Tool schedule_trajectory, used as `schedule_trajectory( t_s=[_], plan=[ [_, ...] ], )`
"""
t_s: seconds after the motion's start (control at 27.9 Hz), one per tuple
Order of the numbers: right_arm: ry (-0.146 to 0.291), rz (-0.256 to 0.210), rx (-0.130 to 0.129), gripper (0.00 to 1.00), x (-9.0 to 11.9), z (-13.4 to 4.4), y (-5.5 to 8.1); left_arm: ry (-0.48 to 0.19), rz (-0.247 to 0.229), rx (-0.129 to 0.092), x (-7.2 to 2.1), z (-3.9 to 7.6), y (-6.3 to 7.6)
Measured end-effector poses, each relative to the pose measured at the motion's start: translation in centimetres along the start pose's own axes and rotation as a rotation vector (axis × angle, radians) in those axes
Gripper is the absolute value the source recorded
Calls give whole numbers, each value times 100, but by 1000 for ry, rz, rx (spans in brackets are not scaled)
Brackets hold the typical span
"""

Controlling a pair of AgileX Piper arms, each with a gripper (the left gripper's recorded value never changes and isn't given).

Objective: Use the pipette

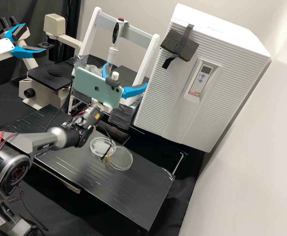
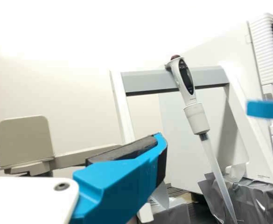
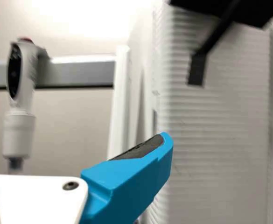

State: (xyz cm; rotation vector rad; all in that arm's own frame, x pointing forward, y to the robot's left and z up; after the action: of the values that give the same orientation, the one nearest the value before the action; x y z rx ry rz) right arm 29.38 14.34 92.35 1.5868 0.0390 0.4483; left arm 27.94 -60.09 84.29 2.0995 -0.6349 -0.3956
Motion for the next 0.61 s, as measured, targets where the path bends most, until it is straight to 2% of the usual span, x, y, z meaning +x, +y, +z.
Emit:
schedule_trajectory(
  t_s=[0.14,0.21,0.29,0.32,0.43,0.5,0.61],
  plan=[
    [18,-24,33,100,103,-182,-12,15,1,-14,-8,-48,7],
    [34,-34,40,100,140,-283,-31,21,2,-21,-11,-65,10],
    [48,-48,23,100,165,-366,-53,27,3,-28,-15,-85,13],
    [67,-58,0,100,185,-444,-70,31,3,-28,-17,-97,15],
    [108,-65,-29,100,229,-621,-94,41,4,-37,-23,-125,19],
    [118,-69,-47,100,255,-678,-103,40,4,-42,-24,-128,19],
    [123,-56,-50,100,355,-750,-125,38,1,-40,-28,-139,19]
  ],
)
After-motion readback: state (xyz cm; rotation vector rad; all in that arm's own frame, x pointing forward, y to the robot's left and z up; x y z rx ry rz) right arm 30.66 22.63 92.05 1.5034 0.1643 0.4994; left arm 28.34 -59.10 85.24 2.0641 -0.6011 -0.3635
